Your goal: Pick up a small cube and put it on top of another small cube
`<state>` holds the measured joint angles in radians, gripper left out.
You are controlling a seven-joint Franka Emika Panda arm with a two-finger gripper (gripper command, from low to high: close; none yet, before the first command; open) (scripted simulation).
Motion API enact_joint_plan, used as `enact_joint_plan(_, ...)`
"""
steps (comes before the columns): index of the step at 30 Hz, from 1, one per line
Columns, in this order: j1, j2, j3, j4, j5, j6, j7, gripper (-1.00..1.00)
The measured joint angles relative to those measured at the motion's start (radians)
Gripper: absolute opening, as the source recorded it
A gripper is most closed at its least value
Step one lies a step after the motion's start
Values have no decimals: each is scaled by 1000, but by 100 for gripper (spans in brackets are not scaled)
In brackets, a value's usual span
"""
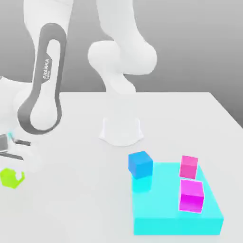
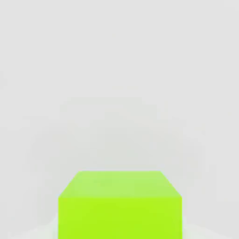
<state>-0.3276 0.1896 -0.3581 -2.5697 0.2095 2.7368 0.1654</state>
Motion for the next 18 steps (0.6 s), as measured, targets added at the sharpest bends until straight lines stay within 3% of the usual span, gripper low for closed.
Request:
enact_joint_plan(9,220,-334,150,-171,-137,-147,174,-100)
enact_joint_plan(18,391,-659,363,-341,-156,-298,264,-100)
